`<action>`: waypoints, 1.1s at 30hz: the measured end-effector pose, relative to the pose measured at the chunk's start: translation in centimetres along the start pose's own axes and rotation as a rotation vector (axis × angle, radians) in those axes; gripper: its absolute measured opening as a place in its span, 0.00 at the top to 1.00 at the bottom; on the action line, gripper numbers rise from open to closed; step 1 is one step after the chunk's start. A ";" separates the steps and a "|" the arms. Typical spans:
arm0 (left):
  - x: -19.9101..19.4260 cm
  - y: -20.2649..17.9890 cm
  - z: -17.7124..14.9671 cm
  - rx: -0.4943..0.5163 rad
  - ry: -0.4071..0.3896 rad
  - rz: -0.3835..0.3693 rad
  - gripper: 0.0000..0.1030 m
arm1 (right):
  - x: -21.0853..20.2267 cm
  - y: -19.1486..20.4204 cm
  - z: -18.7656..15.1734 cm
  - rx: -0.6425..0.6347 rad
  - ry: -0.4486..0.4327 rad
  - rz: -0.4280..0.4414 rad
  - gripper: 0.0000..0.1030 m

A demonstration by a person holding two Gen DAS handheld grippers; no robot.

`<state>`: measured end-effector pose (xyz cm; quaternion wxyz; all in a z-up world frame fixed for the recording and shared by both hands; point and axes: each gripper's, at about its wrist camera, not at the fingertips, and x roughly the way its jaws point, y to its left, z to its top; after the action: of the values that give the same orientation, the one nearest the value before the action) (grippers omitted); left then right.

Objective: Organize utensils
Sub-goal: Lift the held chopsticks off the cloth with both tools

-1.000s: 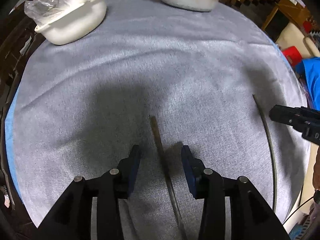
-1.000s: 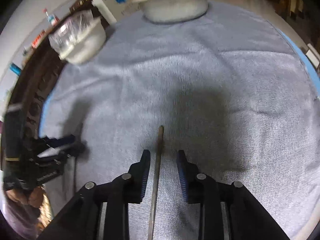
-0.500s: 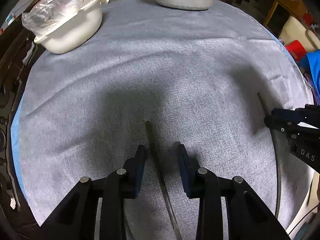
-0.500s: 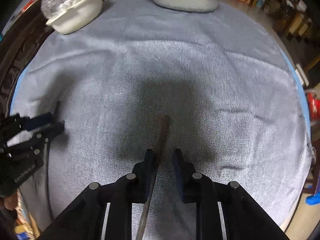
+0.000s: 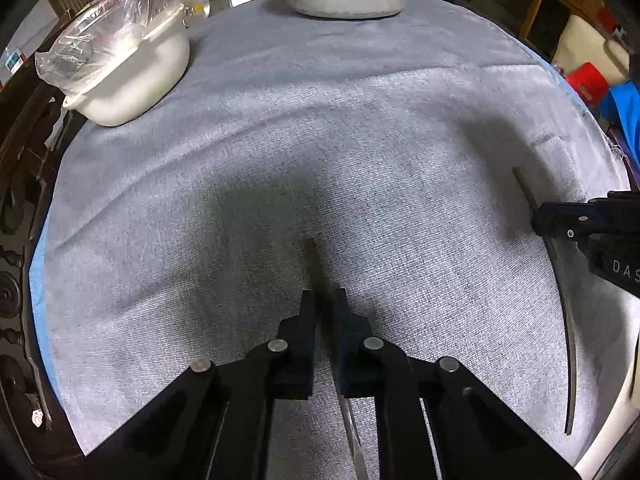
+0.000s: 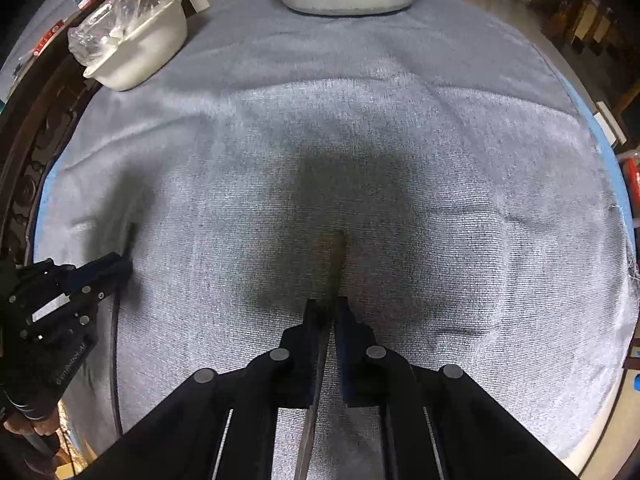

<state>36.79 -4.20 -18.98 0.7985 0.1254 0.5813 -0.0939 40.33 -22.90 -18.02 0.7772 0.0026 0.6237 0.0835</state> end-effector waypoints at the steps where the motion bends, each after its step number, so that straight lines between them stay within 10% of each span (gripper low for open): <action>1: -0.1 0.1 -0.1 -0.012 0.003 -0.004 0.93 | -0.2 -0.1 -0.6 -0.005 -0.006 -0.006 0.90; 33: -7.4 6.5 -7.7 -0.288 -0.134 -0.062 0.95 | -0.4 2.0 -0.9 0.036 -0.029 -0.034 0.91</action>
<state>29.48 4.35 -13.62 0.8420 -0.0150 0.5376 -0.0423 39.16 -21.10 -17.58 0.7874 0.0072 0.6136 0.0589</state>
